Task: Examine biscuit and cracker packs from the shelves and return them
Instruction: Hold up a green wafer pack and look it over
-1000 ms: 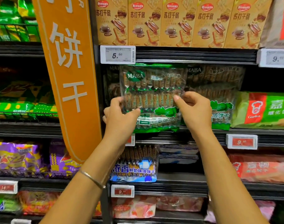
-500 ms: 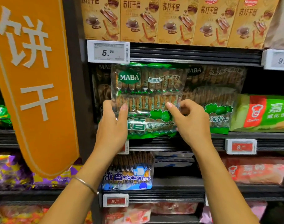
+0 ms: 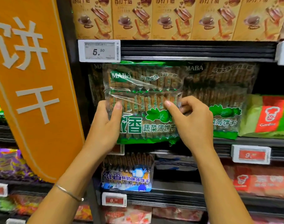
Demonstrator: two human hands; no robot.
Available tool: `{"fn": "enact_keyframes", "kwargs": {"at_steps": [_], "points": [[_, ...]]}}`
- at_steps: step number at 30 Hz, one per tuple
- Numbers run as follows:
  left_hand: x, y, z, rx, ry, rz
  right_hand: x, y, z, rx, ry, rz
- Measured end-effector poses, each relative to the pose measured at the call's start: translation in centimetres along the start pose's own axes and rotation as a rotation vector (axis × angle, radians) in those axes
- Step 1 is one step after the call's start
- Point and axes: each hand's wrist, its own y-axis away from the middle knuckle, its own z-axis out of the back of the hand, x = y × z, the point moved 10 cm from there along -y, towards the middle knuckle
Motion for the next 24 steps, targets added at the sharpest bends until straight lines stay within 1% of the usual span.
{"fn": "enact_keyframes", "kwargs": {"at_steps": [2,4,6,11,13,15,17,18,21,22,24], "points": [[0.1,0.5,0.1,0.027,0.029,0.024,0.1,0.5,0.4,-0.022,-0.049,0.005],[0.3,1.2,0.3,0.049,0.064,0.050,0.2,1.2,0.4,0.006,-0.107,0.004],[-0.2,1.9,0.7,0.026,0.103,0.030,0.4,1.8,0.5,0.032,-0.166,0.003],[-1.8,3.9,1.8,-0.056,0.210,-0.010,1.8,3.0,1.6,0.019,-0.264,-0.002],[-1.8,4.6,2.0,-0.021,0.221,0.012,1.9,3.7,1.8,0.045,-0.334,-0.019],[-1.5,5.6,1.9,0.043,0.239,0.047,1.3,4.8,1.1,0.139,-0.480,-0.119],[-1.2,6.9,2.0,0.081,0.255,0.071,0.4,6.4,0.2,0.229,-0.644,-0.257],[-0.8,7.7,2.1,0.099,0.269,0.084,0.0,7.3,0.0,0.248,-0.679,-0.306],[1.2,9.8,1.9,0.186,0.373,0.153,-0.9,10.1,0.0,0.265,-0.688,-0.351],[2.1,10.5,1.6,0.223,0.425,0.200,-1.2,11.1,-0.3,0.284,-0.683,-0.371],[4.6,12.3,1.1,0.248,0.510,0.360,-2.0,13.7,-1.1,0.334,-0.658,-0.428]]}}
